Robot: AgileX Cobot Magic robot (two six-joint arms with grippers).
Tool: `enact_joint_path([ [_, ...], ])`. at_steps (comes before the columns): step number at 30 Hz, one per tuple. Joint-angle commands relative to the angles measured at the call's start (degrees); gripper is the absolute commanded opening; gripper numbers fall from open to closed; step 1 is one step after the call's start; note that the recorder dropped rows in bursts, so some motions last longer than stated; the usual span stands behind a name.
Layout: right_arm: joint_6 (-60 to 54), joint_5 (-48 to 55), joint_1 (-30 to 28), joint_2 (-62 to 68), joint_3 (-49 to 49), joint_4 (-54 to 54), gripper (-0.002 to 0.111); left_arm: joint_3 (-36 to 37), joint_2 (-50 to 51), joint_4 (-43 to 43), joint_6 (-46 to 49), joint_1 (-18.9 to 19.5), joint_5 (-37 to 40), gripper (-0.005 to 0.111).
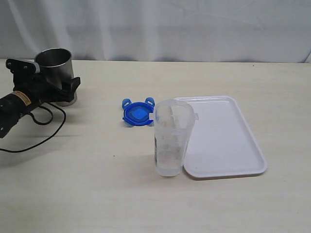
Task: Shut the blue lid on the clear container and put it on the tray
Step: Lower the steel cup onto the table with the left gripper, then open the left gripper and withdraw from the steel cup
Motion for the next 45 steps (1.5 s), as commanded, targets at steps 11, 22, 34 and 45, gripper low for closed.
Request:
enact_joint_path([
  [11, -0.11, -0.16, -0.21, -0.29, 0.09, 0.29, 0.005, 8.16, -2.99, -6.0, 6.35, 0.08, -4.2, 0.089],
  [22, -0.11, -0.16, -0.21, -0.29, 0.09, 0.29, 0.005, 13.29, -5.08, -2.37, 6.15, -0.02, -5.2, 0.089],
  [34, -0.11, -0.16, -0.21, -0.29, 0.09, 0.29, 0.005, 20.74, -14.2, -2.1, 5.97, -0.02, -5.02, 0.06],
  [45, -0.11, -0.16, -0.21, -0.29, 0.09, 0.29, 0.005, 21.22, -28.79, 7.86, -1.2, -0.02, 4.45, 0.0],
])
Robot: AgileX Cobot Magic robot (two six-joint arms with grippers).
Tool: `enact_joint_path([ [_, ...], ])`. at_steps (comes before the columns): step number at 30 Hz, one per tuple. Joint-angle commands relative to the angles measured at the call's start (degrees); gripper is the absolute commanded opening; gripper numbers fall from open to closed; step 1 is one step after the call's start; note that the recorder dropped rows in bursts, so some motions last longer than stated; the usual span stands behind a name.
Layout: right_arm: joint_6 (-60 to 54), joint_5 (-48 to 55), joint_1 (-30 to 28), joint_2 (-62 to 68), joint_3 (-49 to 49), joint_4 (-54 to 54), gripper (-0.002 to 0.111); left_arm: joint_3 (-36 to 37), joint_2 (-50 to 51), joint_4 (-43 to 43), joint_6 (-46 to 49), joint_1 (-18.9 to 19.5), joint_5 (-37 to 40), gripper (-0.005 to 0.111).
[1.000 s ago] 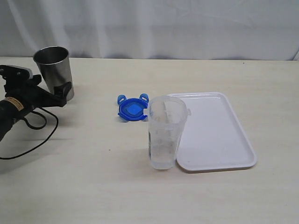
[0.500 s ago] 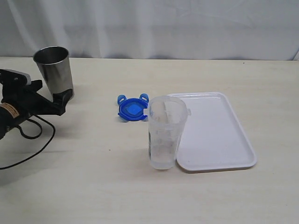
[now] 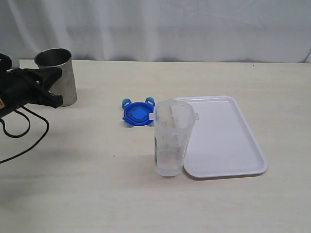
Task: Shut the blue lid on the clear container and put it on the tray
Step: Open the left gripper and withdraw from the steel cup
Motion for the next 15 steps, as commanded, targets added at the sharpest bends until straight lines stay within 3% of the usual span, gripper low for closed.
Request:
enact_joint_path([
  [1, -0.11, -0.16, -0.21, -0.29, 0.09, 0.29, 0.005, 0.15, -6.91, -4.37, 1.01, -0.02, 10.32, 0.0],
  [2, -0.11, -0.16, -0.21, -0.29, 0.09, 0.29, 0.005, 0.15, -8.22, -9.03, 1.96, -0.02, 13.59, 0.0],
  [4, -0.11, -0.16, -0.21, -0.29, 0.09, 0.29, 0.005, 0.15, -11.89, -36.11, 15.8, -0.02, 22.96, 0.0],
  [6, -0.11, -0.16, -0.21, -0.29, 0.09, 0.29, 0.005, 0.15, -12.55, -48.54, 30.12, -0.02, 25.82, 0.0],
  [10, -0.11, -0.16, -0.21, -0.29, 0.09, 0.29, 0.005, 0.15, -12.55, -52.74, 33.24, -0.02, 33.82, 0.0],
  [12, -0.11, -0.16, -0.21, -0.29, 0.09, 0.29, 0.005, -0.68, -12.55, -51.35, 33.24, -0.02, 45.04, 0.0],
  [13, -0.11, -0.16, -0.21, -0.29, 0.09, 0.29, 0.005, -2.34, -12.55, -51.35, 33.24, -0.02, 54.87, 0.0],
  [15, -0.11, -0.16, -0.21, -0.29, 0.09, 0.29, 0.005, -4.86, -12.55, -51.74, 33.24, -0.02, 63.92, 0.0],
])
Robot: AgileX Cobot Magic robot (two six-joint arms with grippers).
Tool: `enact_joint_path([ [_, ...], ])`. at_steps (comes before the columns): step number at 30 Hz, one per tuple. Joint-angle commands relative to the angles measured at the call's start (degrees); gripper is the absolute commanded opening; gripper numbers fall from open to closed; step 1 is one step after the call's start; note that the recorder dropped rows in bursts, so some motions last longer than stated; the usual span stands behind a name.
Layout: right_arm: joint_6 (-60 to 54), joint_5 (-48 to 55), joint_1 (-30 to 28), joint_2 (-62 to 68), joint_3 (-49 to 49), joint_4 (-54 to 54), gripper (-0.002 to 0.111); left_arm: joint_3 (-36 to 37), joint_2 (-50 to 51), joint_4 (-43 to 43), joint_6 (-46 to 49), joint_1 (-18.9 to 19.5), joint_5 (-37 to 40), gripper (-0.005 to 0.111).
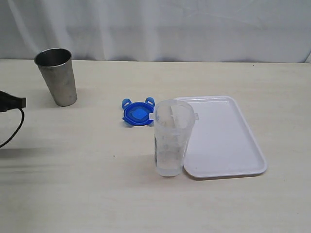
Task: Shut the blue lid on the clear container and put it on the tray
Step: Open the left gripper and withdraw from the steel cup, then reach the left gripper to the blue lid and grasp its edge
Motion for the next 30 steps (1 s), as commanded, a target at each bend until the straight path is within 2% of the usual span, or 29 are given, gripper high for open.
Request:
enact_joint_path([
  [1, -0.11, -0.16, -0.21, -0.29, 0.09, 0.29, 0.005, -5.19, -0.27, -0.87, 0.18, -0.48, 21.14, 0.0],
  [4, -0.11, -0.16, -0.21, -0.29, 0.09, 0.29, 0.005, -7.58, -0.27, -1.15, 0.17, -3.76, 27.84, 0.0],
  [8, -0.11, -0.16, -0.21, -0.29, 0.09, 0.29, 0.005, -8.08, -0.27, -1.69, 0.41, -10.55, 27.35, 0.0],
  [12, -0.11, -0.16, -0.21, -0.29, 0.09, 0.29, 0.005, -8.28, -0.27, -1.89, 3.02, -18.19, 21.97, 0.0],
  [14, -0.11, -0.16, -0.21, -0.29, 0.09, 0.29, 0.005, -10.56, 0.01, -3.65, 3.02, -20.46, 24.49, 0.0],
  [18, -0.11, -0.16, -0.21, -0.29, 0.09, 0.29, 0.005, -17.3, 2.66, -8.14, 4.47, -21.34, 33.92, 0.0],
  [24, -0.11, -0.16, -0.21, -0.29, 0.09, 0.29, 0.005, -27.03, 9.29, -24.42, 21.6, -21.34, 44.14, 0.0],
  [26, -0.11, -0.16, -0.21, -0.29, 0.09, 0.29, 0.005, -29.34, 11.71, -28.64, 25.66, -21.34, 44.3, 0.0],
  [28, -0.11, -0.16, -0.21, -0.29, 0.09, 0.29, 0.005, -31.84, 14.38, -28.99, 25.69, -21.34, 43.25, 0.001],
  [30, -0.11, -0.16, -0.21, -0.29, 0.09, 0.29, 0.005, -34.03, 16.6, -29.11, 25.69, -21.22, 43.38, 0.005],
])
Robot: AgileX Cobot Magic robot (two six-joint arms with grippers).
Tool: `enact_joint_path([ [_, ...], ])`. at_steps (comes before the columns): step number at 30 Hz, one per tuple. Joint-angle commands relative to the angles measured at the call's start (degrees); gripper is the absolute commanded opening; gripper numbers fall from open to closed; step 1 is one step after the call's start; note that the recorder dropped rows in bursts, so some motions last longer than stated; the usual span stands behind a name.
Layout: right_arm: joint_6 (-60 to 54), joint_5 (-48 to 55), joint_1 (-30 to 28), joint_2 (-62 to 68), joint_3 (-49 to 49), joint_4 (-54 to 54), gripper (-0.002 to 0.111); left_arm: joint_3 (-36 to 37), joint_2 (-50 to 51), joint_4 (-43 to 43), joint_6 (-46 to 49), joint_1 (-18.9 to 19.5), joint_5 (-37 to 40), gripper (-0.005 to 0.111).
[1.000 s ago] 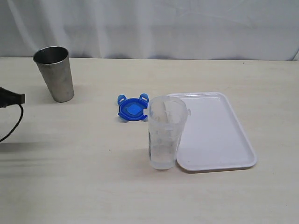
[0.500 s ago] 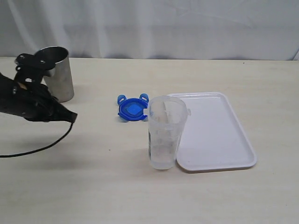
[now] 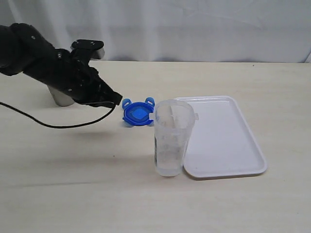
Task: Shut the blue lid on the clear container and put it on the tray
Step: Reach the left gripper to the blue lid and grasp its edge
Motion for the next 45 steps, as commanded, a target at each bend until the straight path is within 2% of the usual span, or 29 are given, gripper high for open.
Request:
enact_joint_path([
  [1, -0.11, -0.16, -0.21, -0.29, 0.09, 0.29, 0.005, -5.14, 5.44, -2.29, 2.18, 0.07, 0.15, 0.011],
  [4, -0.11, -0.16, -0.21, -0.29, 0.09, 0.29, 0.005, -7.48, 8.63, -2.29, 2.18, 0.07, 0.15, 0.028],
  [6, -0.11, -0.16, -0.21, -0.29, 0.09, 0.29, 0.005, -8.36, 10.2, -2.4, 3.26, -0.03, 0.24, 0.034],
  [13, -0.11, -0.16, -0.21, -0.29, 0.09, 0.29, 0.005, -8.92, 13.6, -4.41, 9.03, -0.03, -5.72, 0.034],
  [18, -0.11, -0.16, -0.21, -0.29, 0.09, 0.29, 0.005, -8.92, 13.95, -6.08, 11.35, -0.03, -7.28, 0.034],
  [25, -0.11, -0.16, -0.21, -0.29, 0.09, 0.29, 0.005, -8.92, 15.4, -23.46, 29.49, -0.03, -7.95, 0.034],
  [28, -0.11, -0.16, -0.21, -0.29, 0.09, 0.29, 0.005, -8.92, 16.95, -27.97, 34.33, -0.03, -10.79, 0.034],
  [32, -0.11, -0.16, -0.21, -0.29, 0.09, 0.29, 0.005, -9.63, 19.06, -28.25, 34.91, -0.03, -14.49, 0.034],
  [38, -0.11, -0.16, -0.21, -0.29, 0.09, 0.29, 0.005, -14.49, 23.1, -30.13, 34.91, -0.03, -9.45, 0.034],
  [45, -0.11, -0.16, -0.21, -0.29, 0.09, 0.29, 0.005, -16.92, 25.03, -30.82, 35.06, -0.03, -9.39, 0.034],
])
